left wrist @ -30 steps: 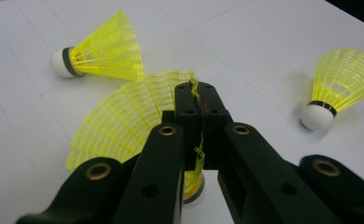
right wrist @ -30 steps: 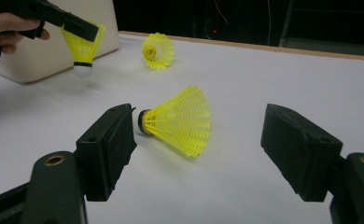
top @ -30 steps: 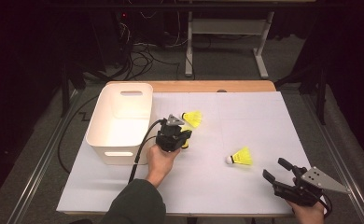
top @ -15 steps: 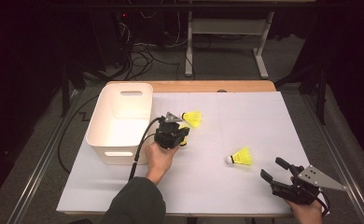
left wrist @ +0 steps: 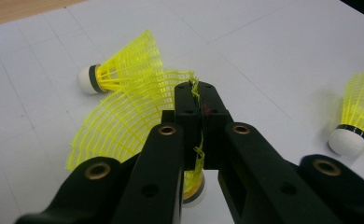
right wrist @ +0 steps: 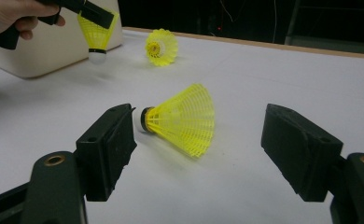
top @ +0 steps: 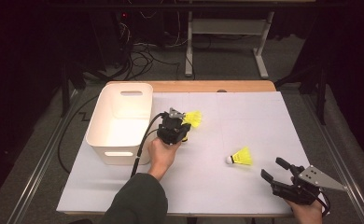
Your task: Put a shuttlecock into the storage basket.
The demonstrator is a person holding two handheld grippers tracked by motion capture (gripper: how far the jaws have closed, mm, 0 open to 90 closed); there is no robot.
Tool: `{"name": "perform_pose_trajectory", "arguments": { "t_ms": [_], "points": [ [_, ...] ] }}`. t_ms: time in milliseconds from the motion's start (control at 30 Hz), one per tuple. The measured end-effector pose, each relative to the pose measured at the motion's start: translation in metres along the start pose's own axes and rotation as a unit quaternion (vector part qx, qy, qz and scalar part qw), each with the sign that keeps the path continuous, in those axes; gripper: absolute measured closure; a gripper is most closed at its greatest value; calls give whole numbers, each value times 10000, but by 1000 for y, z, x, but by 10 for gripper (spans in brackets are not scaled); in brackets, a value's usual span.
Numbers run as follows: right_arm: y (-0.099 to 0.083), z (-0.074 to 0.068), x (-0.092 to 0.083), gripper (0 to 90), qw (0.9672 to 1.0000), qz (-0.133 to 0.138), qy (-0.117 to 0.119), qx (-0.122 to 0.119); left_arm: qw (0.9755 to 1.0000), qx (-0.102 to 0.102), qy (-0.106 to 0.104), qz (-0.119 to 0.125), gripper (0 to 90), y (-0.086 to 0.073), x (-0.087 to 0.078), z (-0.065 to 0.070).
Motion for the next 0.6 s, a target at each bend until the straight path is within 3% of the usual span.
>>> {"name": "perform_pose_trajectory", "arguments": {
  "t_ms": [600],
  "points": [
    [0,-1,-1,263,10000,17,25,-11,9998,85,162,-102,890,22,2,1]
  ]
}}
Point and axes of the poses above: each handheld gripper's, and its own axes: x roughly forward along the jaws, y roughly out of its top, z roughly to its right, the point moved 8 cm from there along x, roughly forward along the jaws, and after that the axes turned 1 degree about z, right-handed, at the moved point
